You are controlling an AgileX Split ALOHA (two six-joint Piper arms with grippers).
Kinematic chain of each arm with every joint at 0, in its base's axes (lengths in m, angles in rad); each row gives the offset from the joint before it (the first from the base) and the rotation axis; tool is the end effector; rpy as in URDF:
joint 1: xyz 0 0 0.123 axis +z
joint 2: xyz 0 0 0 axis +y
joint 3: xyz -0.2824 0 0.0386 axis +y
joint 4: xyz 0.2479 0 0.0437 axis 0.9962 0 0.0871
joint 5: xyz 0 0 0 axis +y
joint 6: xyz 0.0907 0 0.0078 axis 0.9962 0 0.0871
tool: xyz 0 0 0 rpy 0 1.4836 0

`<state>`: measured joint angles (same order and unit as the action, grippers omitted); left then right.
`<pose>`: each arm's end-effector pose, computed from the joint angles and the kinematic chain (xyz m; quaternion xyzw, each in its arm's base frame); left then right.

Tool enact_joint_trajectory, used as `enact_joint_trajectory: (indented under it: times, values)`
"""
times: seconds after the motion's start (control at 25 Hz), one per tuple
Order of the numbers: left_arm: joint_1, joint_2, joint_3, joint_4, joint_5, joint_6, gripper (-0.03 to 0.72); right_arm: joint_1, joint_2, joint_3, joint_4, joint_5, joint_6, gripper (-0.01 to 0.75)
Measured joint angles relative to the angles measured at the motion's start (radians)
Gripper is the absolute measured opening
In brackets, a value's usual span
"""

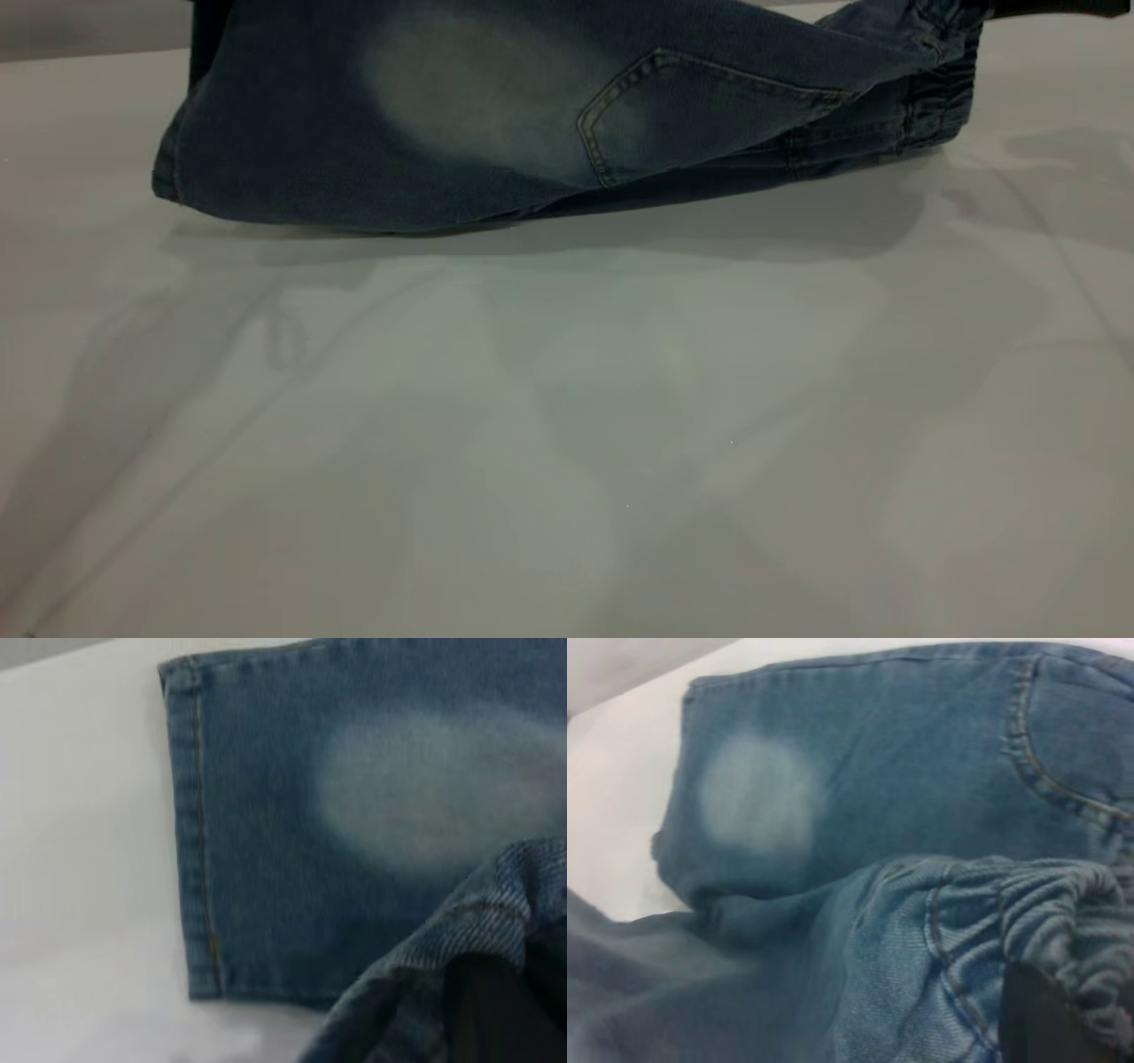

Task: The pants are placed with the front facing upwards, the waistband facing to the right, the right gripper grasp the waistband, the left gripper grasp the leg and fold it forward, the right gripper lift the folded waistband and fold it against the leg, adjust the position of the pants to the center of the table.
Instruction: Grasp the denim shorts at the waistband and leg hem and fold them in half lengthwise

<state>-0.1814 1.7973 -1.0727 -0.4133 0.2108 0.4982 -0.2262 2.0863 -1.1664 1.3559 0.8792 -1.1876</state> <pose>0.3691 -0.0755 0.1909 0.1425 0.9207 -0.0551 0.3592 0.3912 -0.0197 0.1260 0.0247 0.8891 0.3806 0.2529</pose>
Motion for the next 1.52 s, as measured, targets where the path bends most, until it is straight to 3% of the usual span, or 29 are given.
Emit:
enact_joint_trajectory:
  times: [0.6,1.24,1.52]
  values:
    - [0.089,0.158,-0.224,0.04,0.097,-0.002,0.033,0.018,0.115,-0.143,-0.03,0.022,0.057,0.032]
    - [0.09,0.296,-0.429,0.052,0.192,0.029,0.033,0.038,0.183,-0.248,-0.05,-0.015,0.088,0.032]
    - [0.09,0.298,-0.431,0.052,0.179,0.042,0.033,0.038,0.183,-0.248,-0.05,-0.03,0.088,0.034]
